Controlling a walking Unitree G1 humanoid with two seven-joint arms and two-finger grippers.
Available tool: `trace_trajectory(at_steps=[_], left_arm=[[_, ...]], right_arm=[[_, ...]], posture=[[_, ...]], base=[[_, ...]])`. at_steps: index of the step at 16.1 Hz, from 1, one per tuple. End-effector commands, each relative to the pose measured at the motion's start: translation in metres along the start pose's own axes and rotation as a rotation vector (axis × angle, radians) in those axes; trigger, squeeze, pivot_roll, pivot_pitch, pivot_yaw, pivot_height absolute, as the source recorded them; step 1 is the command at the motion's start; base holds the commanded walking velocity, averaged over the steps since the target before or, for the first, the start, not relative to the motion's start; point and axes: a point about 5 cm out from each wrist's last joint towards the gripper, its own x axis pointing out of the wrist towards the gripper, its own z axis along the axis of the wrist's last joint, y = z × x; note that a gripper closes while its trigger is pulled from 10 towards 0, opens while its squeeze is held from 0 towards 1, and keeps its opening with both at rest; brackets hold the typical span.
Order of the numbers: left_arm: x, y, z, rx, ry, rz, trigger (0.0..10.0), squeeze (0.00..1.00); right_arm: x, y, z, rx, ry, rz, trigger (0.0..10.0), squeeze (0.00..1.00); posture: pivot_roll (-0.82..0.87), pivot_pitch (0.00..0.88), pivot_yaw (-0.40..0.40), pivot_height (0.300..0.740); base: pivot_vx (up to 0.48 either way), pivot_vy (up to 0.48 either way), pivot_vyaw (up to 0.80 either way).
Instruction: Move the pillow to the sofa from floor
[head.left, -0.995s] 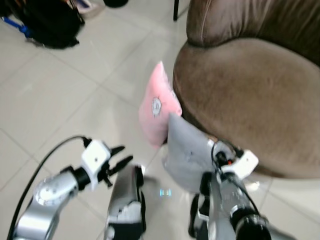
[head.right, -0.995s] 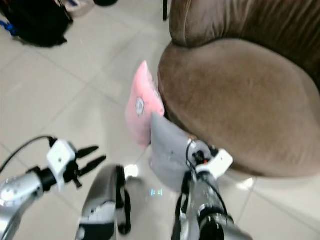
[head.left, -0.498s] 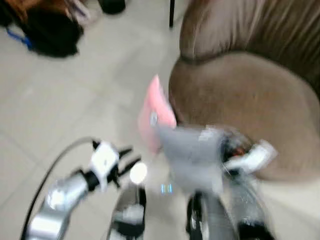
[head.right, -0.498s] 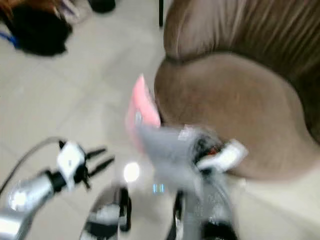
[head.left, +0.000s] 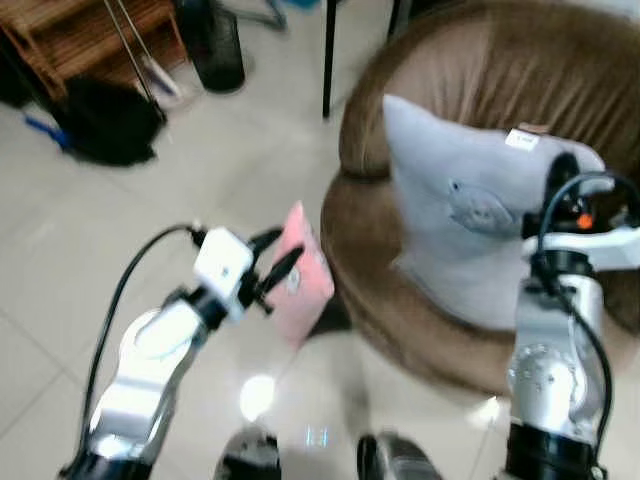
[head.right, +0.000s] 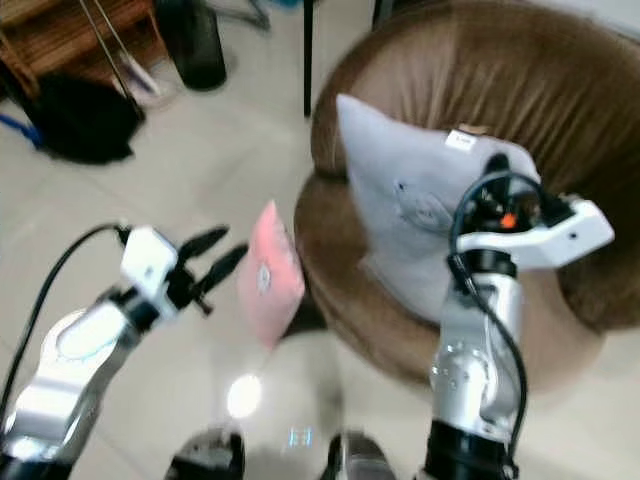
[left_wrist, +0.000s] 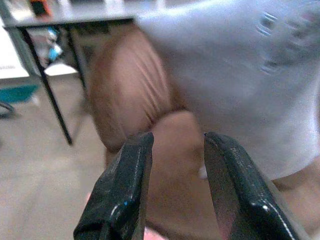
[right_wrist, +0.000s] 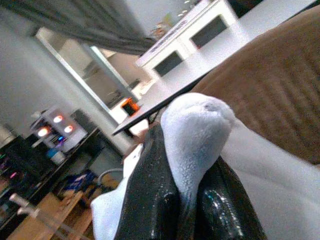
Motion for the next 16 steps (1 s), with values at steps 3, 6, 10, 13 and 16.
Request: trace_trajectory(at_steps=[3,6,10,13,16], left_arm=[[0.010,0.000,-0.015,-0.050,0.037,0.113,10.0,0.00],[0.016,0.006,-0.018,-0.031,0.079,0.193,10.0,0.00],[0.020,0.009,-0.016,-0.035,0.065,0.203,10.0,0.00],[0.020,0.002,-0.018,0.001,0.083,0.182,10.0,0.00],[0.022,0.000,-0.020,0.004,0.083,0.176,10.0,0.00]], right_arm=[[-0.008,-0.014,-0.009,-0.146,0.151,-0.049,10.0,0.00],[-0.019,-0.016,-0.017,-0.175,0.188,-0.054,10.0,0.00],[-0.025,-0.004,-0.022,-0.270,0.199,0.021,10.0,0.00],[-0.025,0.000,-0.023,-0.311,0.201,0.045,10.0,0.00],[-0.024,-0.001,-0.022,-0.335,0.183,0.033,10.0,0.00]], posture=[[0.03,0.022,-0.018,0.740],[0.03,0.000,-0.021,0.740],[0.04,0.000,-0.020,0.740],[0.04,0.000,-0.018,0.740],[0.04,0.000,-0.021,0.740]], base=[[0.000,0.000,0.00],[0.000,0.000,0.00],[0.000,-0.157,0.00],[0.000,-0.389,0.00],[0.000,-0.398,0.00]])
